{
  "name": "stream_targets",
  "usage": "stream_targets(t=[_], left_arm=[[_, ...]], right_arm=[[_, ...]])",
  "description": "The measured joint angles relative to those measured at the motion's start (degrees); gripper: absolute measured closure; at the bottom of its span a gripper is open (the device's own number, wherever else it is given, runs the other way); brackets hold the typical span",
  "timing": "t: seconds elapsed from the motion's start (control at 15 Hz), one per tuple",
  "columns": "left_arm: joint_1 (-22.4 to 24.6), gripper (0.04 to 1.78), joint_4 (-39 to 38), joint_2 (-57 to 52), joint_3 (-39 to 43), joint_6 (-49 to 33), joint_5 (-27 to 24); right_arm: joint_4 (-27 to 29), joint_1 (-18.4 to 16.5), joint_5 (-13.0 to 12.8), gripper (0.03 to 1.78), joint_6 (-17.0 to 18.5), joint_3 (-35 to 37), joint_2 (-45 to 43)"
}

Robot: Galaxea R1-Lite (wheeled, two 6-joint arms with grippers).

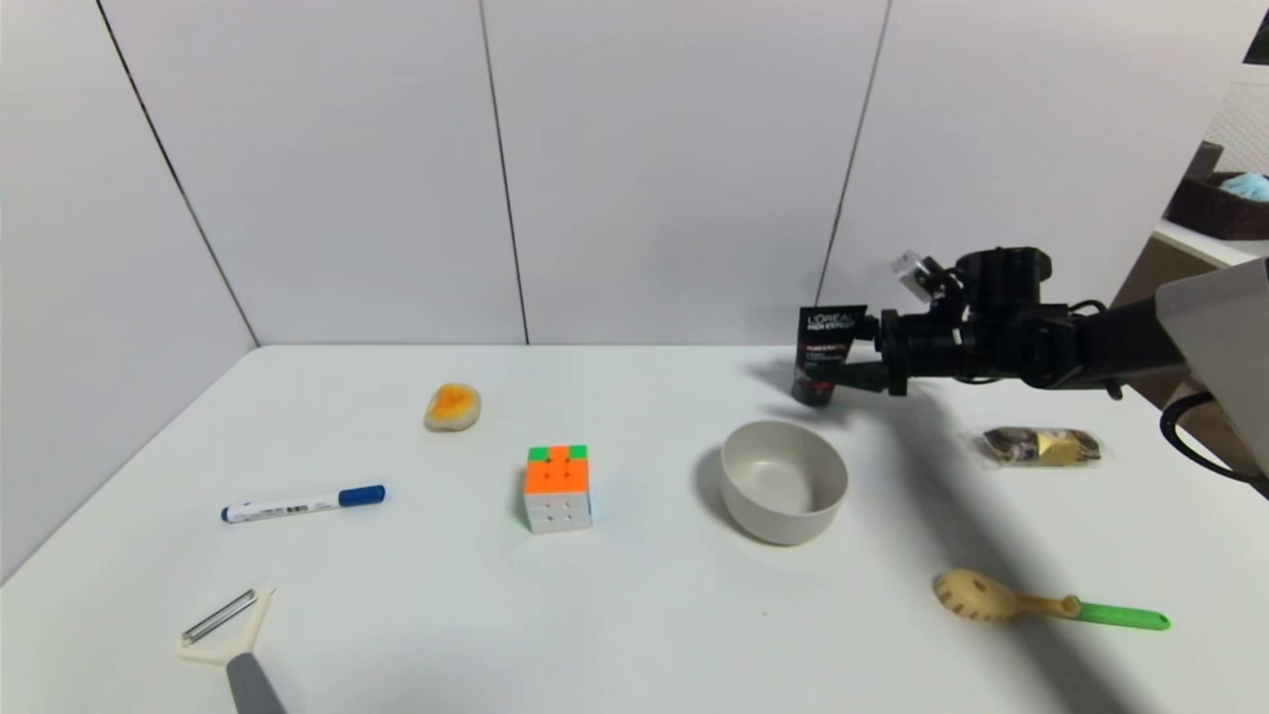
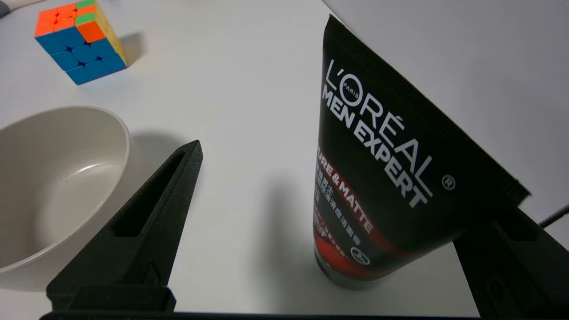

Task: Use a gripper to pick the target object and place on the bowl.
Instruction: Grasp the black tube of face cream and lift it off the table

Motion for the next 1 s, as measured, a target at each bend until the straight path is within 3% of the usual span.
stream_targets(t=[0.67, 1.0], left_arm=[[0.00, 0.13, -0.02, 0.00, 0.00, 0.00, -0.02], [0.00, 0.13, 0.00, 0.00, 0.00, 0.00, -0.02]], right_arm=[[1.38, 1.24, -0.22, 0.10, 1.10, -5.97, 5.57], [1.27, 1.07, -0.38, 0.84, 1.21, -6.23, 5.68]])
